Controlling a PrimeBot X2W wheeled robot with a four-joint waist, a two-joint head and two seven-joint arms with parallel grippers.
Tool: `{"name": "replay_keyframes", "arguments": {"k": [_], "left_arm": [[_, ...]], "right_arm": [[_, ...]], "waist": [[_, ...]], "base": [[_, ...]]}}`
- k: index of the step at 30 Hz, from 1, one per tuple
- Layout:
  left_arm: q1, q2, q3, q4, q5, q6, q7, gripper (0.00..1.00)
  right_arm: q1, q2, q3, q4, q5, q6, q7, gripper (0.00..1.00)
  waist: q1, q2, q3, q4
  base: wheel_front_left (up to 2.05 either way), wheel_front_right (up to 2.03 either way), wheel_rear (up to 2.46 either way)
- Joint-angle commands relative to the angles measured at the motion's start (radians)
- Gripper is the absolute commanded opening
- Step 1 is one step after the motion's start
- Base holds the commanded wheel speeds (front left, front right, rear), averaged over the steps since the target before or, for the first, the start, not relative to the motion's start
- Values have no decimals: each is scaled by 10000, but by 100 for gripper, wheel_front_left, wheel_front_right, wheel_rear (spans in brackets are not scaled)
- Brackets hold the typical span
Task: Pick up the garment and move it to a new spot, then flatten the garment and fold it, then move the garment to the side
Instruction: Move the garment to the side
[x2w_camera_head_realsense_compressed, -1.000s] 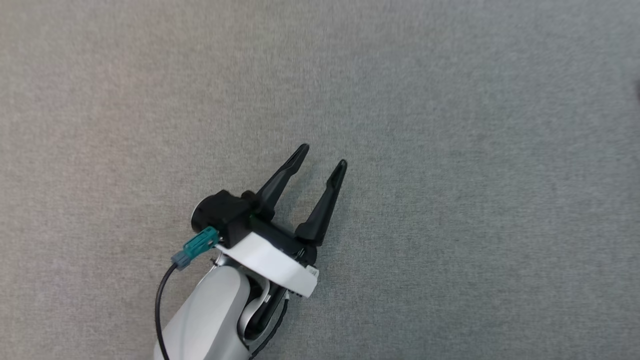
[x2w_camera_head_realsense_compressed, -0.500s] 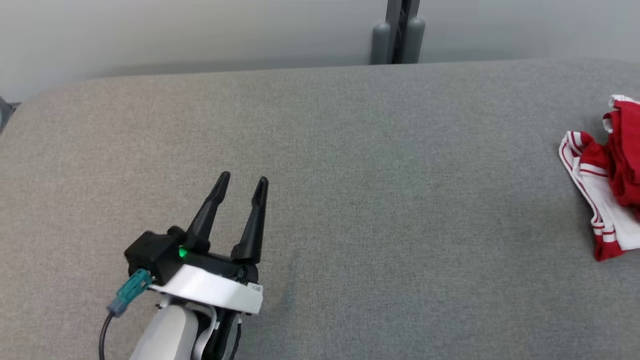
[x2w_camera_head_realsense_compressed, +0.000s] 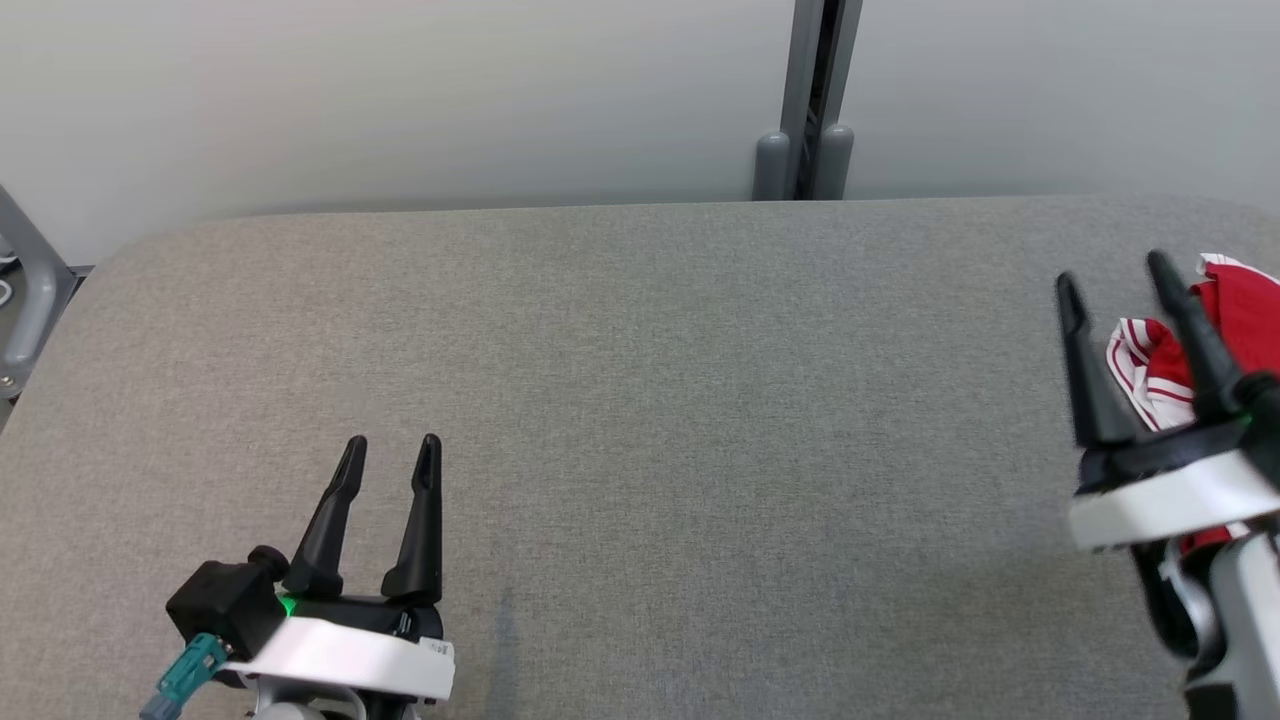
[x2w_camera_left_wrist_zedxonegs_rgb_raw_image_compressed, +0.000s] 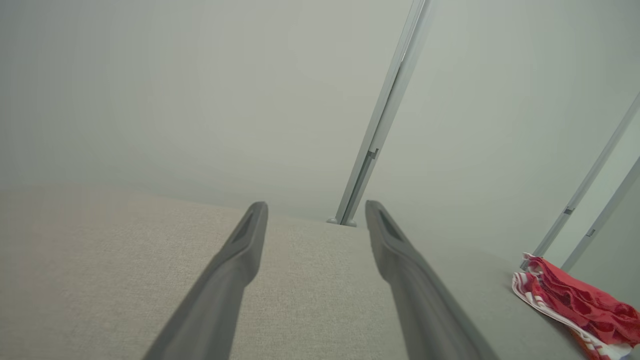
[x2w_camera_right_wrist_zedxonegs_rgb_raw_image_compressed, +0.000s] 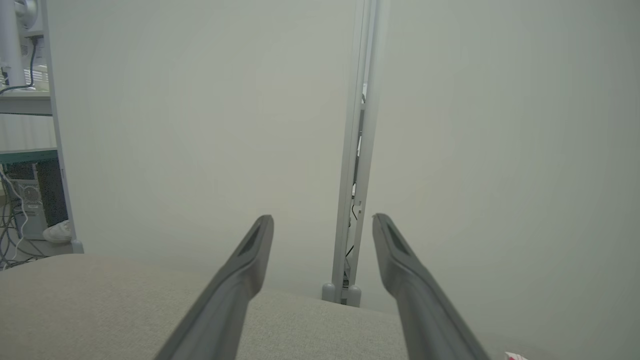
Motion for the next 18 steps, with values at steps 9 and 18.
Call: {"name": "replay_keyframes", "arguments": {"k": [9, 18], "left_arm": [[325, 40, 120, 272, 909, 514, -2, 100], [466, 46, 175, 45, 962, 944, -1, 100]], "right_arm": [[1488, 1341, -481, -475, -1442, -3, -48, 100], [1799, 1744, -675, -562, -1680, -3, -51, 100]], "waist": [[0, -1, -74, 199], [0, -1, 1, 292]], "base": [[0, 0, 0], [0, 0, 0]]}}
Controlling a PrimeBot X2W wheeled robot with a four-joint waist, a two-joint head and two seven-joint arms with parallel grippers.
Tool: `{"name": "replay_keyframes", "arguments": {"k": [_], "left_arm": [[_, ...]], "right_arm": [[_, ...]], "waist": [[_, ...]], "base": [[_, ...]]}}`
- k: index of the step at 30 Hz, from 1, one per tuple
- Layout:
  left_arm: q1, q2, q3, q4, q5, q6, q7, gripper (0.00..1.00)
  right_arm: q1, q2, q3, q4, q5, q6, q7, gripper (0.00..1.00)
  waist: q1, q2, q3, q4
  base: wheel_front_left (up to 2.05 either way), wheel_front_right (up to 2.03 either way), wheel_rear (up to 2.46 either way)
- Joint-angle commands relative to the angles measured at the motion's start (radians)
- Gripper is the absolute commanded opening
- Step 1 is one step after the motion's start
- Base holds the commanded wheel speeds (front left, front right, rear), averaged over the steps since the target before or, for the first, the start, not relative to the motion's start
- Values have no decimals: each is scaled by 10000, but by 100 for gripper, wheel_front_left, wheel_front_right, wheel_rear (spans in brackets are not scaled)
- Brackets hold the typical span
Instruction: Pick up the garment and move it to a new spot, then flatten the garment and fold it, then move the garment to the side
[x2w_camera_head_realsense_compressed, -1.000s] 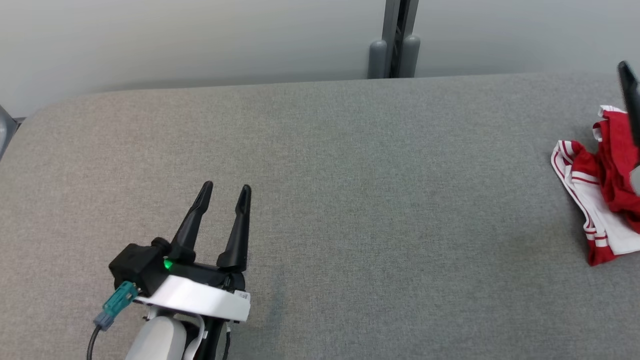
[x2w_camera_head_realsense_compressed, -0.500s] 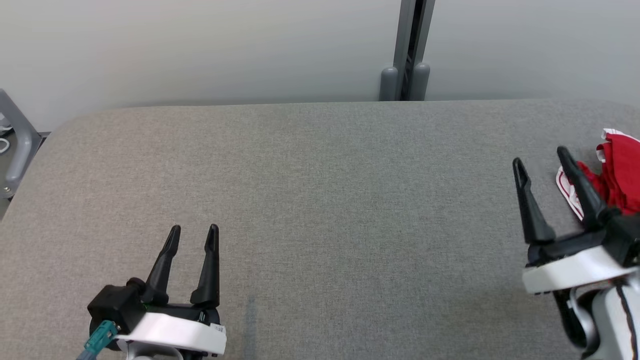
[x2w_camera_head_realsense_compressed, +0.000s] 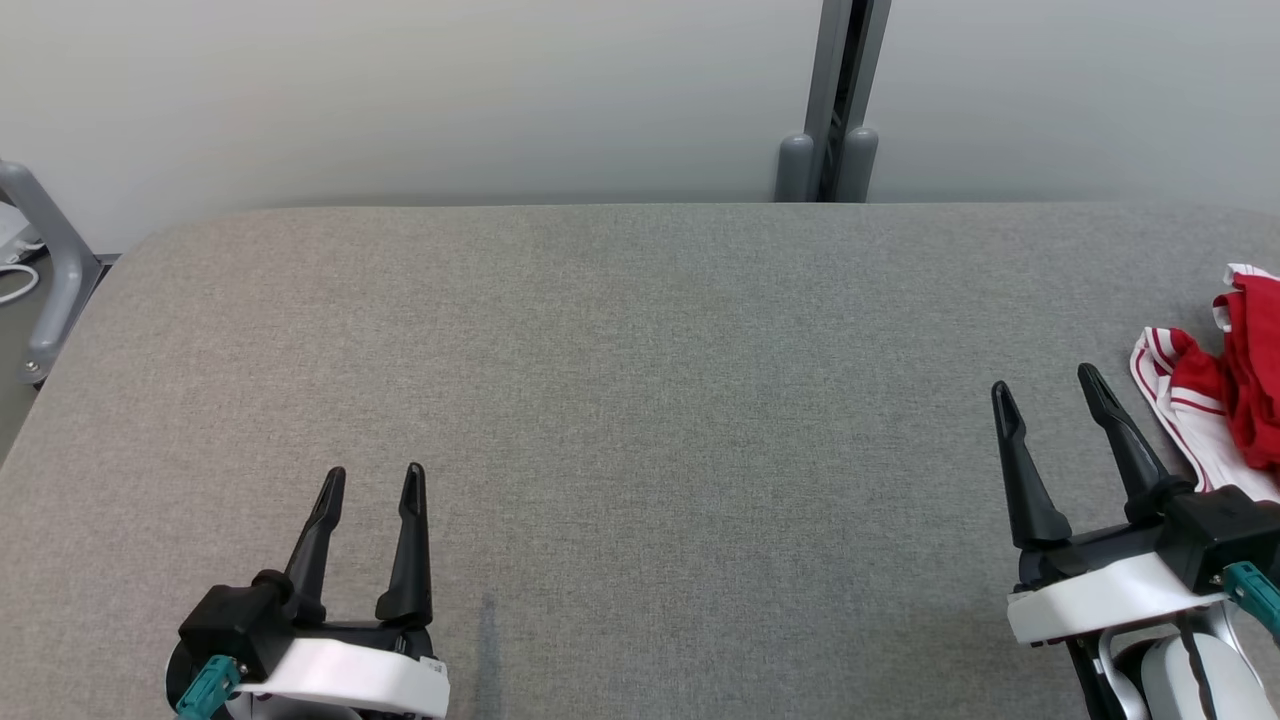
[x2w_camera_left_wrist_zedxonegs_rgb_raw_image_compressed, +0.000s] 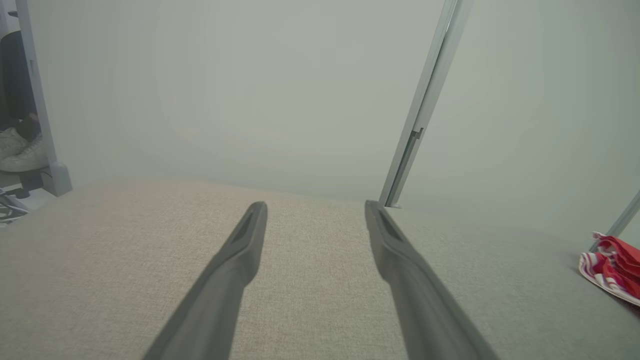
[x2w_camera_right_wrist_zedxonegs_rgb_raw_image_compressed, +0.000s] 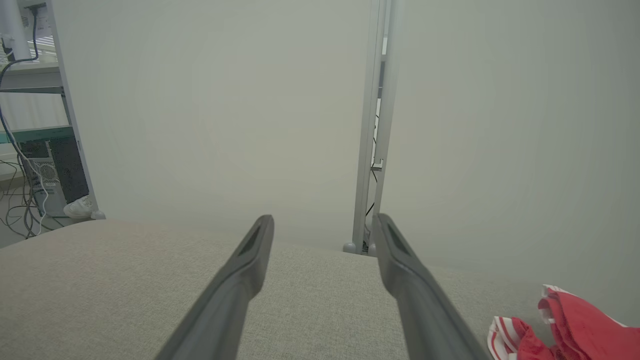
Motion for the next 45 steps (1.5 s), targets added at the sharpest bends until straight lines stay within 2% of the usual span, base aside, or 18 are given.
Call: {"name": "replay_keyframes", "arguments": {"k": [1, 45], "left_arm": [[38, 46, 16, -25, -9, 63, 0, 100], [183, 46, -83, 292, -834, -140, 0, 100]], "right_arm": [[53, -18, -9, -68, -44, -5, -48, 100], [48, -28, 143, 287, 51, -5, -51, 100]], "waist": [[0, -1, 20, 9], [0, -1, -66, 145]], "base": [[0, 0, 0], [0, 0, 0]]}}
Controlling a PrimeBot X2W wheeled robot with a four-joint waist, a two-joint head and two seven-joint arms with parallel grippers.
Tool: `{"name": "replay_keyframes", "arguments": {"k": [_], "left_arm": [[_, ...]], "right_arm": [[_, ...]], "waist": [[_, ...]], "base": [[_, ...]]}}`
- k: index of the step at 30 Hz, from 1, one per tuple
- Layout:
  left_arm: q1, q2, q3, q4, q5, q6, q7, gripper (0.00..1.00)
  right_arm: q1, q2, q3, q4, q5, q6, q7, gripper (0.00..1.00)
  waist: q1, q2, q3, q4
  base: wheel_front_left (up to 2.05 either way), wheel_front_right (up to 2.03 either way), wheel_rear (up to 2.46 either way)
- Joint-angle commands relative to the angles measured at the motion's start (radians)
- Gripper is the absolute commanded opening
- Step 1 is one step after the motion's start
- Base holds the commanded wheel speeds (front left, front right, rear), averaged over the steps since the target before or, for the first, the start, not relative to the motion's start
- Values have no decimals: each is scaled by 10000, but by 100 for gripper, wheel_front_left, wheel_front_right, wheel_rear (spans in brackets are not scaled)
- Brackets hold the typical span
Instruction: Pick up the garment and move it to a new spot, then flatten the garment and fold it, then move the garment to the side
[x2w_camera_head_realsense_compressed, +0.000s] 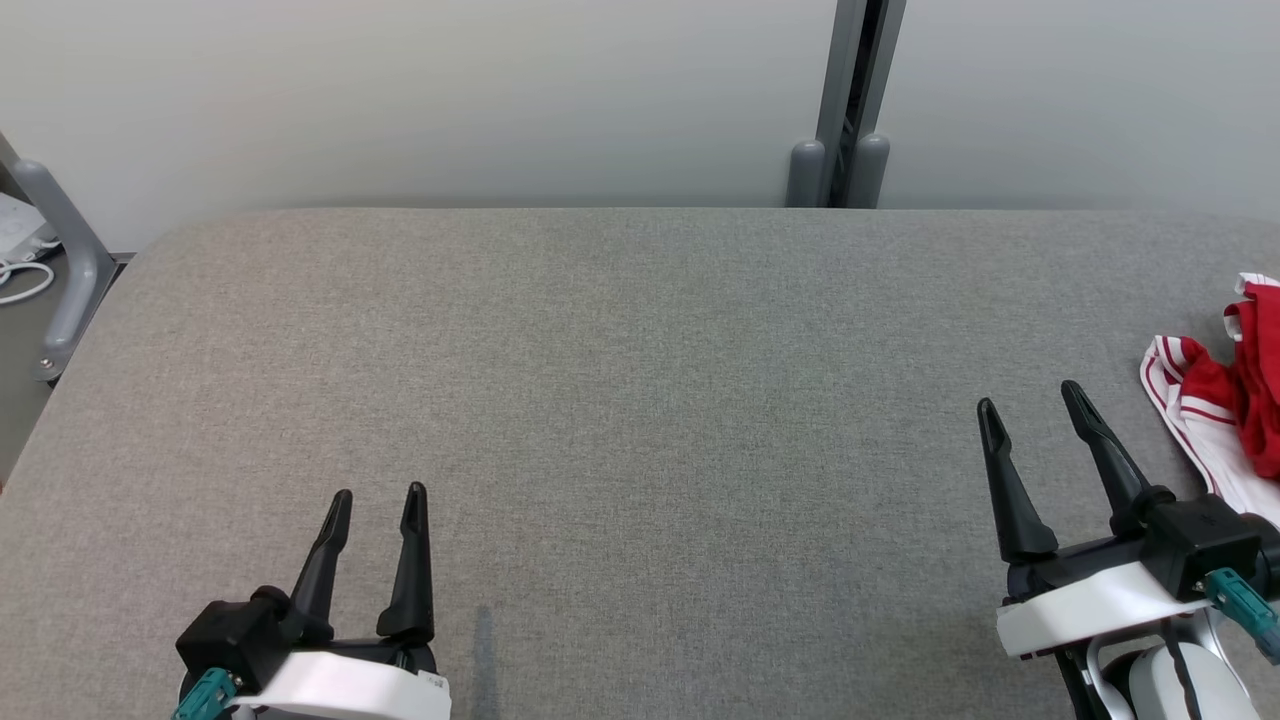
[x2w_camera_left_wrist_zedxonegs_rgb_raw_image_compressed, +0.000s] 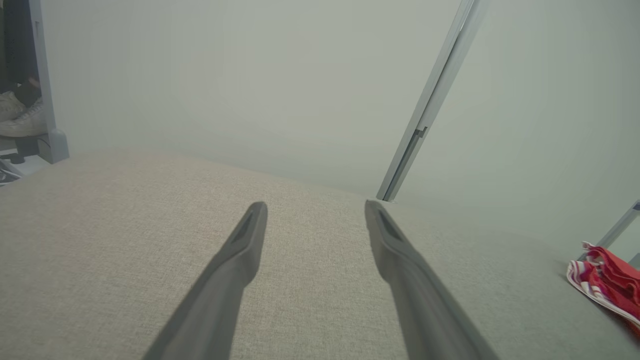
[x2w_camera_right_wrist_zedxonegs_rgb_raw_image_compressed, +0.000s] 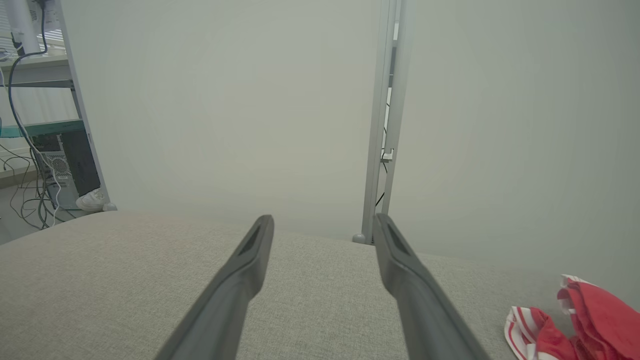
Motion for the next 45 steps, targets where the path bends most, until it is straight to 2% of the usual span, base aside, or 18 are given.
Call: {"name": "replay_keyframes", "arguments": {"k": [1, 12, 13, 17, 45], "left_arm": [[34, 47, 25, 20, -21, -29, -2, 100], [41, 47, 72, -123, -255, -148, -2, 100], [5, -4, 22, -51, -231, -138, -2, 0], [229, -69, -27, 304, -254, -137, 8, 0], [-481, -22, -151, 606, -4315, -431, 846, 0]], "right_arm": [[-9, -64, -28, -9, -9, -3, -51, 100], [5, -59, 35, -23, -49, -3, -49, 100], [12, 7, 42, 13, 8, 0, 2, 0], [284, 99, 64, 395, 52, 0, 51, 0], [785, 203, -1366, 39, 5156, -1, 1659, 0]], "waist": [[0, -1, -5, 3], [0, -1, 29, 34], [0, -1, 27, 33], [0, -1, 25, 29], [0, -1, -74, -238]], "base": [[0, 0, 0], [0, 0, 0], [0, 0, 0], [0, 0, 0], [0, 0, 0]]}}
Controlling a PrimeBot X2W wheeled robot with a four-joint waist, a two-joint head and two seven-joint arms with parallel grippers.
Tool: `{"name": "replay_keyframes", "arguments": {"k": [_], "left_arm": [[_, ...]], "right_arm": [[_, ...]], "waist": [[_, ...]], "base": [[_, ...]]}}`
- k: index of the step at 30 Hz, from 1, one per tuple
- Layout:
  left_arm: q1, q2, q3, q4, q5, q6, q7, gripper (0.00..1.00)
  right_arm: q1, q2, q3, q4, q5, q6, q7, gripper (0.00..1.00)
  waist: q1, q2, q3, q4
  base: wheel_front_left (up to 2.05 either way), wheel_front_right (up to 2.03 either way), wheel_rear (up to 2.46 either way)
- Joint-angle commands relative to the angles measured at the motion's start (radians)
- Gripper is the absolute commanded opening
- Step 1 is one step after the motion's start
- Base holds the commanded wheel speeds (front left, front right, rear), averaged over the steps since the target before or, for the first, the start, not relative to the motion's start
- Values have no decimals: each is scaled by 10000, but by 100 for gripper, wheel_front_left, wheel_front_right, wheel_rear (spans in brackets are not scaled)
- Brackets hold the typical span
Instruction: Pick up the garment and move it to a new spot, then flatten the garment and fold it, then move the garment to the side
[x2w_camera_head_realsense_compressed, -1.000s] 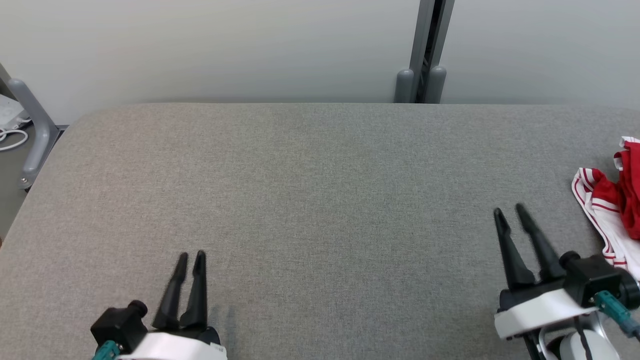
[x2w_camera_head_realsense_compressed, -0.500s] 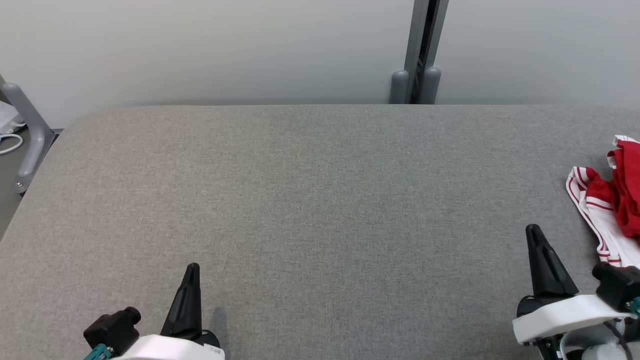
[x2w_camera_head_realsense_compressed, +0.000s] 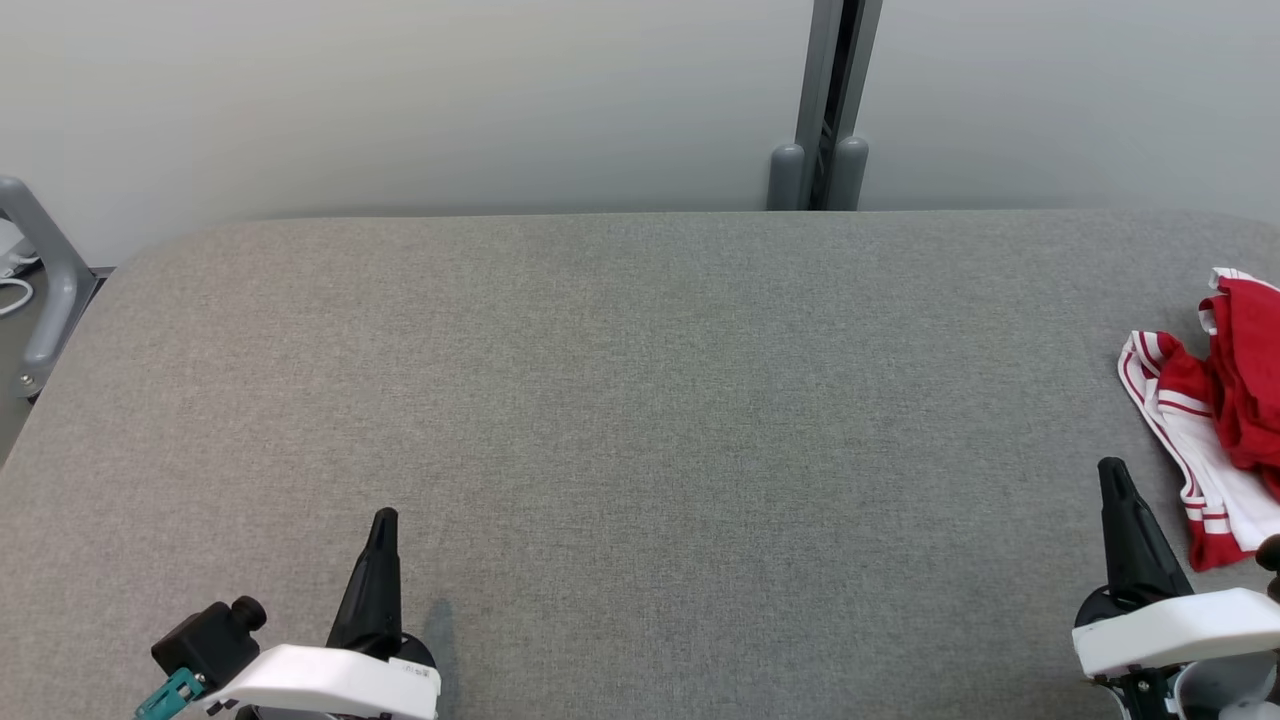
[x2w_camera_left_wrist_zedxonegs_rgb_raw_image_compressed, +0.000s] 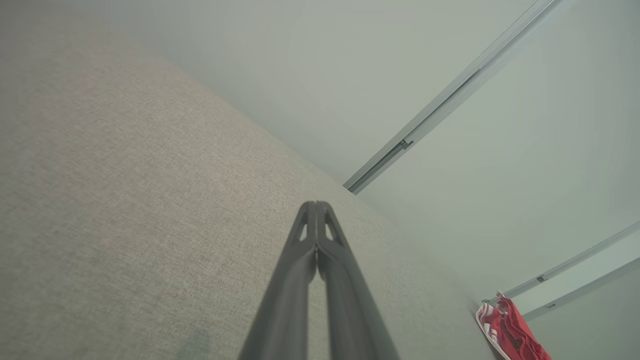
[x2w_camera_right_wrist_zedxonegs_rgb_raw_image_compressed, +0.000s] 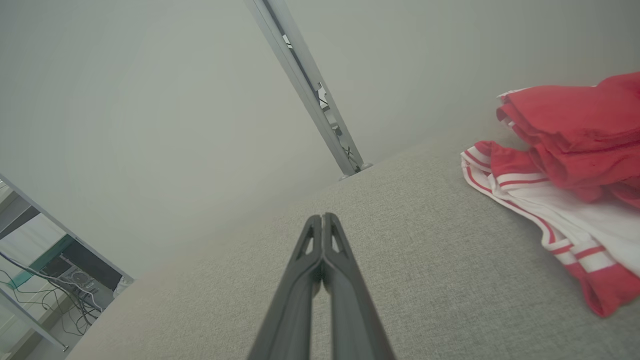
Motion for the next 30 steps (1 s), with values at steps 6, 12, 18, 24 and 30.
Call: {"name": "replay_keyframes", "arguments": {"k": [6, 12, 18, 24, 30], "left_arm": [[-441, 55, -14, -35, -905, -131, 193, 0], [-569, 61, -35, 23, -1601, -184, 341, 0], [-692, 67, -53, 80, -2252, -242, 479, 0], [-766, 71, -65, 108, -2772, -271, 582, 0], [-871, 76, -79, 141, -3356, -326, 708, 0]], "right_arm": [[45, -18, -340, -228, 1124, -1, 341, 0], [127, 0, -587, -292, 2004, 0, 621, 0], [225, 17, -818, -351, 2828, -1, 875, 0], [280, 29, -993, -393, 3473, -1, 1080, 0], [360, 44, -1203, -438, 4215, -1, 1318, 0]], "waist": [[0, -1, -23, -59], [0, -1, -45, -118], [0, -1, -67, -178], [0, -1, -85, -227], [0, -1, -106, -286]], "base": [[0, 0, 0], [0, 0, 0], [0, 0, 0], [0, 0, 0], [0, 0, 0]]}}
